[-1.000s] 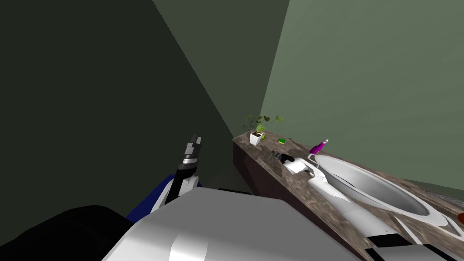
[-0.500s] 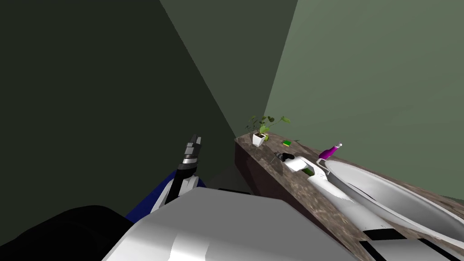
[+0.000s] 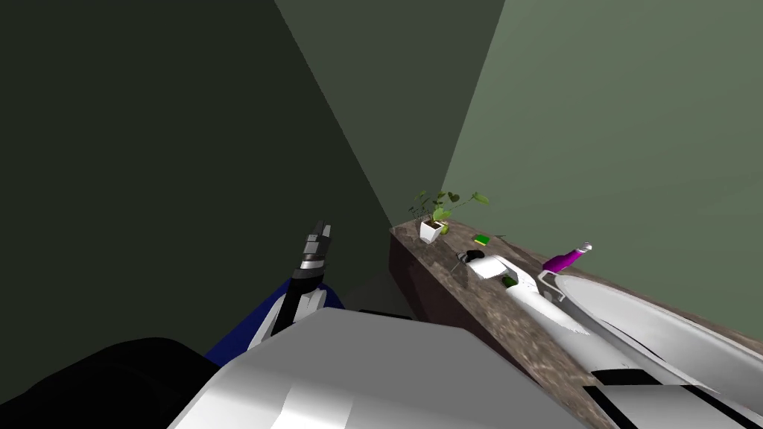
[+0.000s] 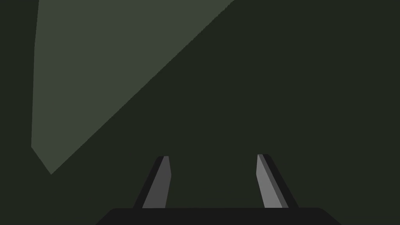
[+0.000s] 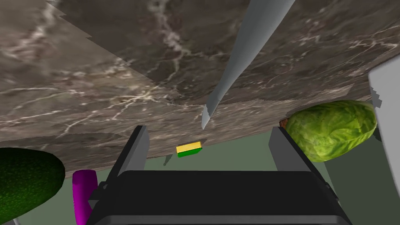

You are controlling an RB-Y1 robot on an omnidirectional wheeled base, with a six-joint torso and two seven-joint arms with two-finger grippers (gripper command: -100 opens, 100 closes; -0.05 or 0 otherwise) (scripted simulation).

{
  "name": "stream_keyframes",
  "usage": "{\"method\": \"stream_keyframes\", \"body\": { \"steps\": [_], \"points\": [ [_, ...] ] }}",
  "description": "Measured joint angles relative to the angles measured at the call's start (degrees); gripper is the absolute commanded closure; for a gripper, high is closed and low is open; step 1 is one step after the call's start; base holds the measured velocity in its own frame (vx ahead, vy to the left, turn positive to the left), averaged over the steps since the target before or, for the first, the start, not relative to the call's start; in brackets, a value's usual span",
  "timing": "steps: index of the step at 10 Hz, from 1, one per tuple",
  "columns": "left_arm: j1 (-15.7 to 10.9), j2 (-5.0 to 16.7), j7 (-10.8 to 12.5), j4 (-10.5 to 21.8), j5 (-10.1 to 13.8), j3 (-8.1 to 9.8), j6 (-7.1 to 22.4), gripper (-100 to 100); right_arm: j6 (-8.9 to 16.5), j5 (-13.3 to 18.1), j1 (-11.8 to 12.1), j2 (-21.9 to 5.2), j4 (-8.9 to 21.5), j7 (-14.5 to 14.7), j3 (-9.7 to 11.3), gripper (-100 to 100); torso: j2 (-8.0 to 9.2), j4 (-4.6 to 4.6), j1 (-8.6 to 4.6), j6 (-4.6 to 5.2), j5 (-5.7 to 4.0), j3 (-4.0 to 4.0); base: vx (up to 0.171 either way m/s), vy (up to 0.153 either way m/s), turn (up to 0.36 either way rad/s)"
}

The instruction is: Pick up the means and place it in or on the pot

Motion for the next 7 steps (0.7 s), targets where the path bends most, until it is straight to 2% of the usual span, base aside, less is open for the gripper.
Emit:
{"method": "stream_keyframes", "body": {
  "steps": [7],
  "points": [
    [0.0, 0.0, 0.0, 0.0, 0.0, 0.00, 0.0, 0, 11.2, -2.4, -2.1, 0.1, 3.5, 2.7, -2.2, -100, 0.00, 0.00, 0.00, 0.04, 0.00, 0.00, 0.002, -0.014, 0.124]
  ]
}}
